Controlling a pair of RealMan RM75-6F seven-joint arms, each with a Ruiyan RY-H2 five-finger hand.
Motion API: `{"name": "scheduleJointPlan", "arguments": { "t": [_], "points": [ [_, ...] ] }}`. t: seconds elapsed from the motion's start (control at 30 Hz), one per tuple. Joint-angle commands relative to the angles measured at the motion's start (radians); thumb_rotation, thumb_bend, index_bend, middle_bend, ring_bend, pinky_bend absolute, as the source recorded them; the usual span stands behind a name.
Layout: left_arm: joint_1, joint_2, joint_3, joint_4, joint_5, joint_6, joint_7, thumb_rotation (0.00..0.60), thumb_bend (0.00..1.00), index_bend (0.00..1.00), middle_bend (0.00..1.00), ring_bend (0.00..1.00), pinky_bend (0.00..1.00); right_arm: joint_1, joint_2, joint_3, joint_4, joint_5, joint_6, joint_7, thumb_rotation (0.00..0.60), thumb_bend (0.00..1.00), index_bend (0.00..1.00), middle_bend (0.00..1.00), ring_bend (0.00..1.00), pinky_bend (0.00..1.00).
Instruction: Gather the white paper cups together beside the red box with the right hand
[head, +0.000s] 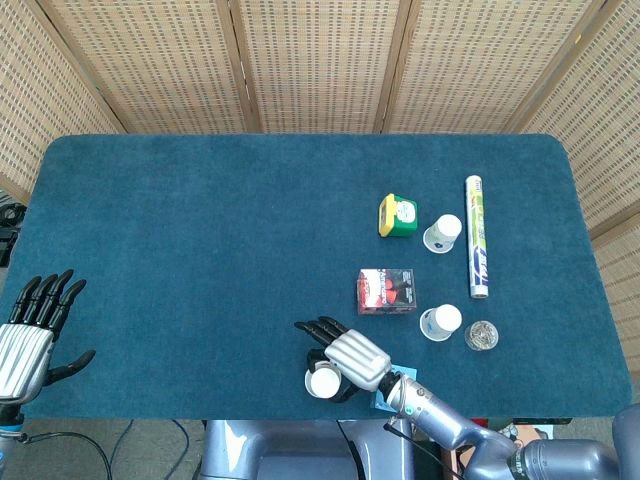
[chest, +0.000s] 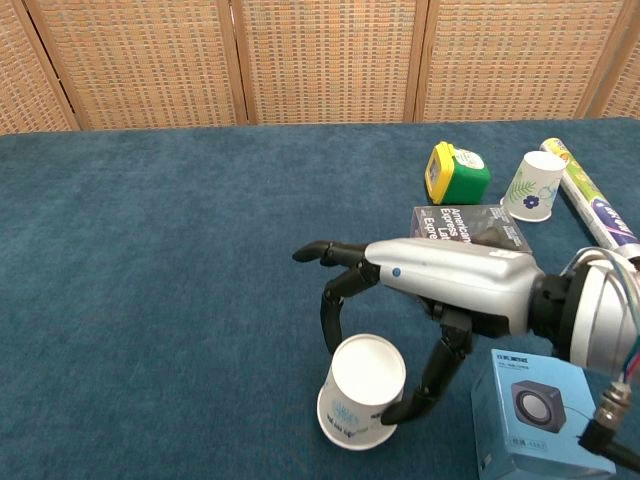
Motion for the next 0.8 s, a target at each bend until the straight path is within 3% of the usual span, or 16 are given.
{"name": "scheduleJointPlan", "arguments": {
  "t": [0.03,0.4,0.8],
  "points": [
    [0.001,0.001,0.0,0.0,0.001,0.002,-0.001,0.6,0.18,0.0,0.0,0.0,0.0,0.013,0.035,0.038,-0.035,0.037,0.0,-0.047,0.6,0.12,0.5,0.0,0.0,0.0],
    [0.002,0.0,0.002,-0.002,0.005,0.003,0.003,0.6,0.18,0.0,0.0,0.0,0.0,0.018,0.168,0.133,-0.138,0.173,0.035,-0.163,0.6,0.12,0.51,0.0,0.0,0.0],
    [0.001,-0.001,0.004,-0.003,0.009,0.001,0.008,0.6,0.18,0.0,0.0,0.0,0.0,-0.004,0.235,0.105,-0.154,0.277,0.026,-0.212,0.6,0.12,0.51,0.0,0.0,0.0]
  ]
}}
